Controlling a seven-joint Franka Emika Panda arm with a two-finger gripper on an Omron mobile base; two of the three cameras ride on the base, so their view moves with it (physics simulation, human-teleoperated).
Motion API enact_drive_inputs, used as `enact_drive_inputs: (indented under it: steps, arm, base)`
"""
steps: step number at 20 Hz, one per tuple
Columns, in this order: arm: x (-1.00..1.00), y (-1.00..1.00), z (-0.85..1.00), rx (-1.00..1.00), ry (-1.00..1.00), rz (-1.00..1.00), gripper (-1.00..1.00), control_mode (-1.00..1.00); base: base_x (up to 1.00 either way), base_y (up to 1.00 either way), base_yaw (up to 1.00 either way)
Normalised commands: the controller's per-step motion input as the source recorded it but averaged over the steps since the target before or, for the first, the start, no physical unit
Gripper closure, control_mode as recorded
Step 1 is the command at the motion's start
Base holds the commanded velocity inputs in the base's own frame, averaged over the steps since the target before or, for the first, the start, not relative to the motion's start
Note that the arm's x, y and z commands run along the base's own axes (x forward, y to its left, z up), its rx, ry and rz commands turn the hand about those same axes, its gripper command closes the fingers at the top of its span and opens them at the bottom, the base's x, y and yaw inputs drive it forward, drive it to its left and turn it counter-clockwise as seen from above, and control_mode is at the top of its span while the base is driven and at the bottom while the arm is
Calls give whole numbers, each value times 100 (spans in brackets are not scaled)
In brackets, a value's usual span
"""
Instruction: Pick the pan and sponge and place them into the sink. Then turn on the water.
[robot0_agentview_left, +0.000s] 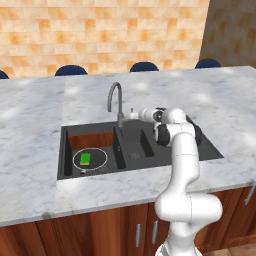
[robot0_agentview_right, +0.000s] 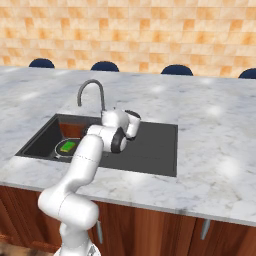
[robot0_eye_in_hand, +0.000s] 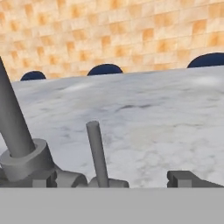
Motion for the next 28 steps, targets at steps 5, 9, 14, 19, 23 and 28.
enact_drive_inputs:
  steps: [5, 9, 14, 19, 23, 28]
  arm:
    - [41, -8, -13, 1, 4, 1, -100, -100]
    - [46, -13, -7, 2, 1, 1, -100, -100]
    - [47, -12, -8, 3, 2, 2, -100, -100]
    - [45, -20, -9, 3, 3, 2, -100, -100]
    - [46, -20, -12, 3, 5, 2, 100, -100]
    - [25, -21, -9, 3, 4, 2, 100, -100]
  base:
    - [0, 0, 0]
    - [0, 0, 0]
    - [0, 0, 0]
    - [0, 0, 0]
    - [0, 0, 0]
    - [0, 0, 0]
